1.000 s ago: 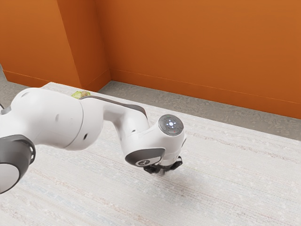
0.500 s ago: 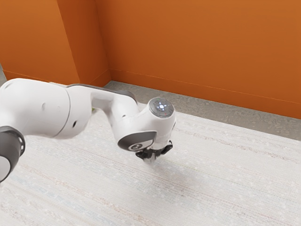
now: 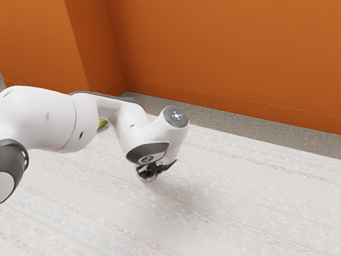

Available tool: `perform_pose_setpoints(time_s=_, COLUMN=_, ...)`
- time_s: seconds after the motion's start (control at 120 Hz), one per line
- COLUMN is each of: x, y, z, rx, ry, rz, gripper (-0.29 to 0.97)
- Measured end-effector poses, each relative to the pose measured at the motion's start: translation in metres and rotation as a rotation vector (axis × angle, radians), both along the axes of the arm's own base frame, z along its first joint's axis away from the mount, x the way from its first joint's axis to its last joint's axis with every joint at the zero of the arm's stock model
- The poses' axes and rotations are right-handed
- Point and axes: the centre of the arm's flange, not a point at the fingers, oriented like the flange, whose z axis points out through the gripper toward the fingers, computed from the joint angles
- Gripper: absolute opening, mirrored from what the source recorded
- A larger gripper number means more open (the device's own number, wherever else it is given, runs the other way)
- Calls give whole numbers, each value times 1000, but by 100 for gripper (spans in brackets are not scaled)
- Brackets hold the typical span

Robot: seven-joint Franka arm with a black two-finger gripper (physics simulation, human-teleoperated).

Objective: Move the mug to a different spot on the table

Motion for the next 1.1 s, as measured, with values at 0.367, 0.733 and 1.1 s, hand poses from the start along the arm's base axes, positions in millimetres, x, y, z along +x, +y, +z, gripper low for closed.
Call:
perform_pose_setpoints(time_s=0.367, x=-5, y=27, z=-6, rx=81, ry=-1, rz=167, gripper=2)
perform_pose_setpoints(time_s=0.733, x=-6, y=48, z=-22, rx=109, ry=-16, rz=274, gripper=3)
perform_pose_setpoints(time_s=1.1, x=-3, y=48, z=-34, rx=95, ry=-51, rz=303, gripper=3)
